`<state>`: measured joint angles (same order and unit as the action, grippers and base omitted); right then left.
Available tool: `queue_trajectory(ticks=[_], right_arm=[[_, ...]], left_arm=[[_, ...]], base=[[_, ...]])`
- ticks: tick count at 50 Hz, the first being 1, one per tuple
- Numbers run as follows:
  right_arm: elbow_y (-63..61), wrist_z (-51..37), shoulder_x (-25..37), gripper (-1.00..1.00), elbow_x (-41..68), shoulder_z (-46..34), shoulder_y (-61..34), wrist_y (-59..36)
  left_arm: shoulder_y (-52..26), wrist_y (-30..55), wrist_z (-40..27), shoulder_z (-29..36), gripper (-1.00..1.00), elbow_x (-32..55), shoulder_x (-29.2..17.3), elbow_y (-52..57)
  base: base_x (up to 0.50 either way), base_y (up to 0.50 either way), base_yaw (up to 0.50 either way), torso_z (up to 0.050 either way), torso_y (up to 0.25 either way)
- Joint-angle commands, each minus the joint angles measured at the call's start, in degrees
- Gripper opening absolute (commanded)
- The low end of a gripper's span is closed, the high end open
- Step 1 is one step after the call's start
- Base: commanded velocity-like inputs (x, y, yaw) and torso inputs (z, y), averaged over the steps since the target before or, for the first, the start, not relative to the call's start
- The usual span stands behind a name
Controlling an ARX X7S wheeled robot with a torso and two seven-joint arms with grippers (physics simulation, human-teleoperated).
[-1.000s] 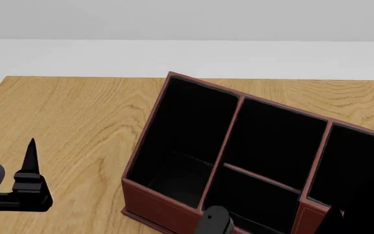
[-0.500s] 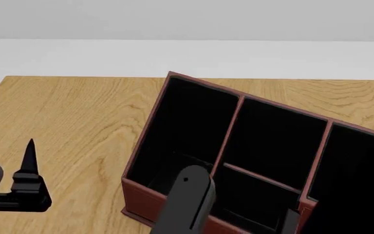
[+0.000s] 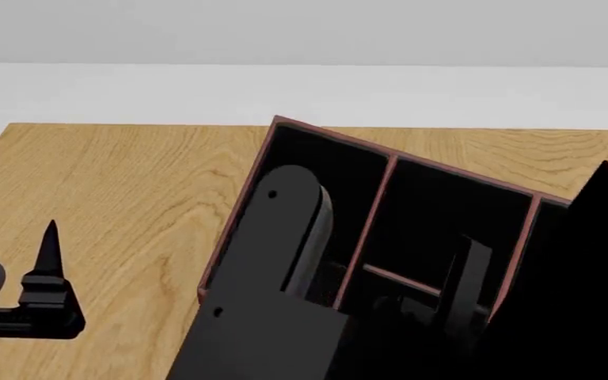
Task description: Pick up the book and place it in the front compartment of the caddy.
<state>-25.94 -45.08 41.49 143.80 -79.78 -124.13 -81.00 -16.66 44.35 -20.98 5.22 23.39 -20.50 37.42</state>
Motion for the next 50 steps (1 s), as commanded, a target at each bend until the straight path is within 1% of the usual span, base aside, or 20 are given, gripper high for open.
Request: queue_trajectory(ticks=[1, 12, 21, 26, 29, 31, 39, 46, 50], right_arm=[[3.5, 1.3, -2.1, -1.00, -7.0, 4.6, -3.1, -3.4], [5.9, 1.8, -3.2, -1.00, -10.8, 6.0, -4.8, -5.7], [9.3, 6.5, -4.1, -1.00, -16.4, 7.5, -5.3, -8.5], [10.7, 14.6, -4.6, -1.00, -23.7, 7.5, -6.8, -8.5], [11.7, 20.9, -5.0, -1.00, -29.5, 7.5, -7.6, -8.5], [13.3, 24.0, -5.2, -1.00, -31.1, 8.8, -7.3, -7.7], [17.3, 38.1, -6.5, -1.00, -43.3, 8.9, -9.2, -7.8], [19.6, 48.0, -7.0, -1.00, -52.4, 6.7, -8.9, -6.9], [21.9, 55.2, -7.5, -1.00, -60.2, 4.0, -8.7, -5.3]], left_arm=[[-0.2, -0.6, 1.2, -0.8, 1.00, -0.4, 0.9, 0.1], [0.3, -1.5, 1.2, -0.7, 1.00, -0.4, 0.8, -0.3], [1.0, -2.6, 1.4, -0.9, 1.00, -0.4, 0.5, -0.7], [1.3, -3.0, 1.4, -0.8, 1.00, -0.5, 0.4, -0.9], [1.4, -3.2, 1.3, -0.9, 1.00, -0.4, 0.4, -1.0], [1.4, -3.2, 1.3, -0.8, 1.00, -0.4, 0.4, -1.0], [1.6, -3.8, 1.3, -0.7, 1.00, -0.4, 0.4, -1.4], [1.6, -4.2, 1.3, -0.5, 1.00, -0.4, 0.3, -1.8], [1.6, -4.3, 1.3, -0.4, 1.00, -0.4, 0.3, -1.9]], base=[[0.00, 0.00, 0.00, 0.000, 0.000], [0.00, 0.00, 0.00, 0.000, 0.001], [0.00, 0.00, 0.00, 0.000, 0.001], [0.00, 0.00, 0.00, 0.000, 0.002], [0.00, 0.00, 0.00, 0.000, 0.000], [0.00, 0.00, 0.00, 0.000, 0.000], [0.00, 0.00, 0.00, 0.000, 0.001], [0.00, 0.00, 0.00, 0.000, 0.001], [0.00, 0.00, 0.00, 0.000, 0.000]])
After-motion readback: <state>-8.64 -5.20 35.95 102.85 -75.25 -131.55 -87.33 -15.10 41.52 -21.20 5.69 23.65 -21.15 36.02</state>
